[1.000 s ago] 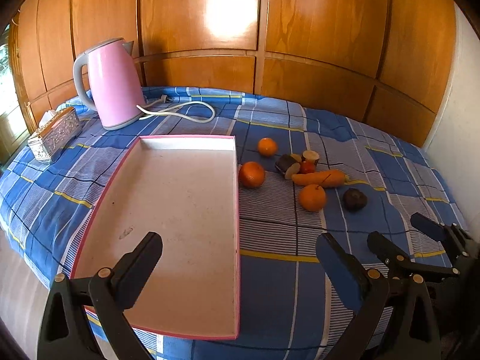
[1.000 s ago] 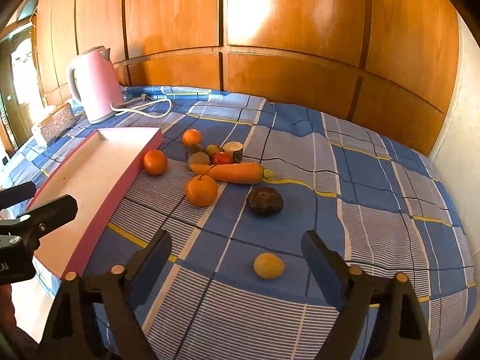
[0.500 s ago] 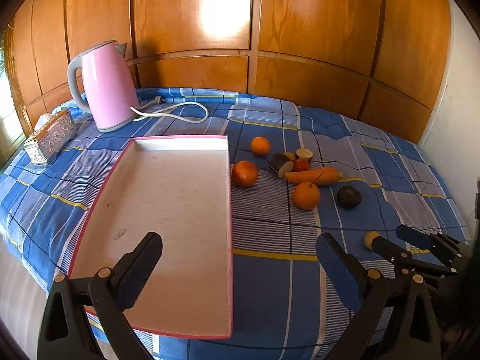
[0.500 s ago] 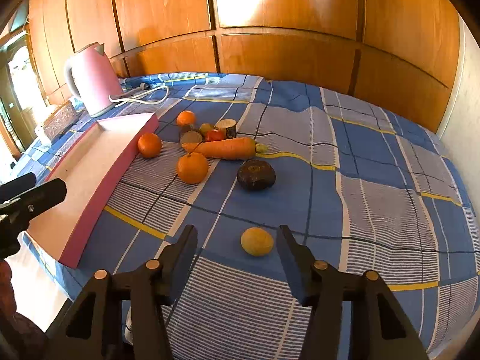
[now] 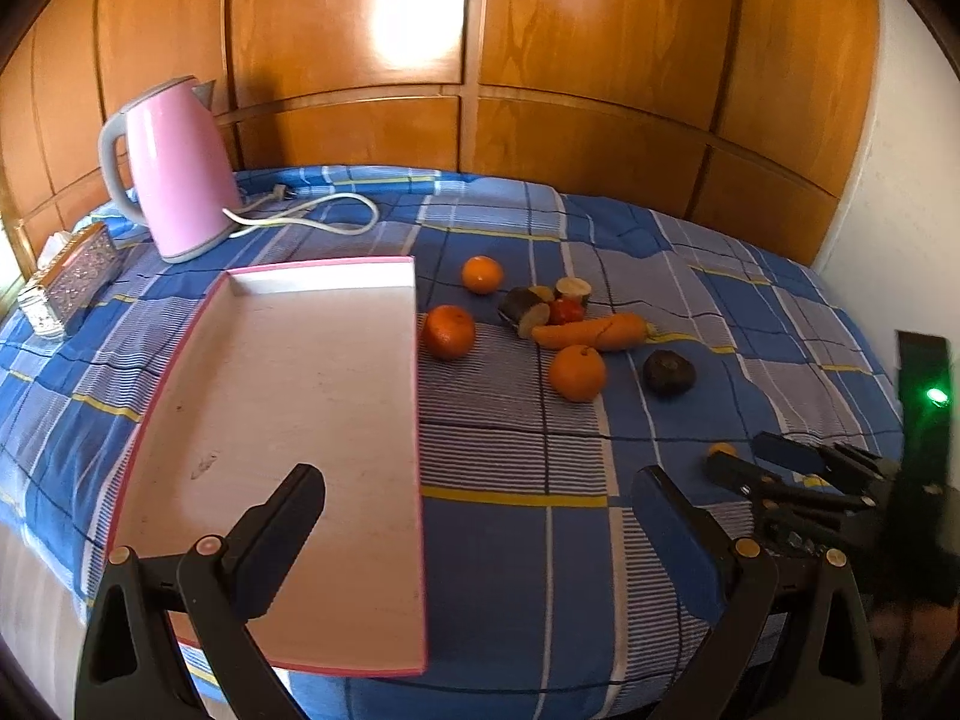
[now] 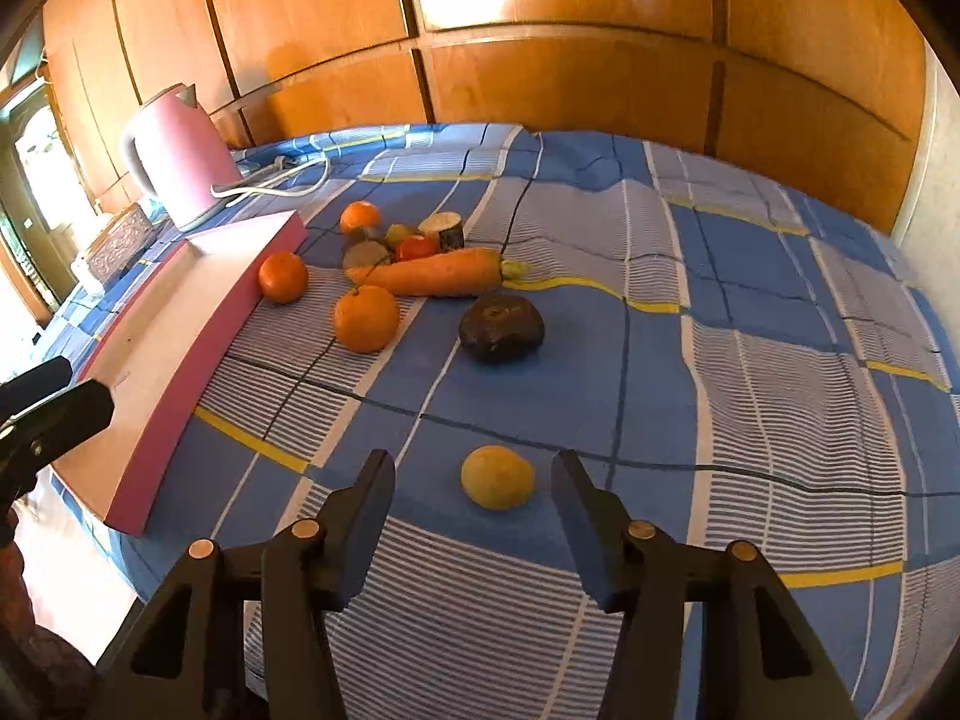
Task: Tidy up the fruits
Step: 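Reach the right gripper to the small yellow fruit and close on it, then drop the stemmed mandarin in the tray with the left gripper while the right holds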
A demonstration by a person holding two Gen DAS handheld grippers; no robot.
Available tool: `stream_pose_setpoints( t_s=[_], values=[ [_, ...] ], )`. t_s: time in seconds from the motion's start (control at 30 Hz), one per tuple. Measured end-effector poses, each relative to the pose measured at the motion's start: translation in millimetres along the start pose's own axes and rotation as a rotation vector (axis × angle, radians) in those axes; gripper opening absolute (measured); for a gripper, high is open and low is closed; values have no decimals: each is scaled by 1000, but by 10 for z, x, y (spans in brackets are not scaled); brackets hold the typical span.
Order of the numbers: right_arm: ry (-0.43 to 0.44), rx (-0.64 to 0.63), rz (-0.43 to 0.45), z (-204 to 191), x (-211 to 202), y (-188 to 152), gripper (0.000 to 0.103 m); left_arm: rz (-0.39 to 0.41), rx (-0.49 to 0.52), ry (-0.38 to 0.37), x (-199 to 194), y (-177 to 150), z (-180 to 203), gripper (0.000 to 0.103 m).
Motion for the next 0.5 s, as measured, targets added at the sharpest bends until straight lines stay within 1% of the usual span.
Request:
stream_pose_setpoints(
  t_s=[0.1,0.2,0.23,0.27,0.3,0.37,0.4,0.43,0.47,0.5],
  values=[
    [-18,-3,-18,41,107,2,55,-12,6,-21,22,-18,45,103],
    [-24,-15,-29,47,194,-11,54,-23,1,-28,45,-27,52,103],
    [-35,-29,-31,48,221,-21,51,-29,-4,-30,58,-33,47,103],
    [-45,-37,-34,59,244,-31,40,-35,-7,-33,70,-38,43,103],
    [-52,-41,-37,69,260,-51,35,-41,-11,-37,84,-40,46,102],
    [-57,-62,-22,70,247,-69,29,-50,-4,-51,103,-23,57,97],
    [-55,-71,-18,72,249,-79,29,-57,3,-58,121,-13,68,89],
    [-53,-72,-17,76,251,-80,29,-68,13,-71,151,5,96,85],
    [-49,-67,-17,83,254,-78,29,-76,17,-83,173,18,113,77],
    [-41,-52,-18,102,255,-79,29,-89,16,-100,210,34,136,72]
  ],
)
Point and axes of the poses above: each gripper's, at about its wrist camera, not at the fingertips, and x roughly the way its jaws point, z to its right, y to its top, the point moved 5 cm from there along x, roughly the way its jaws point, and after that the axes turned 11 degrees about z, right-handed, at the moved point
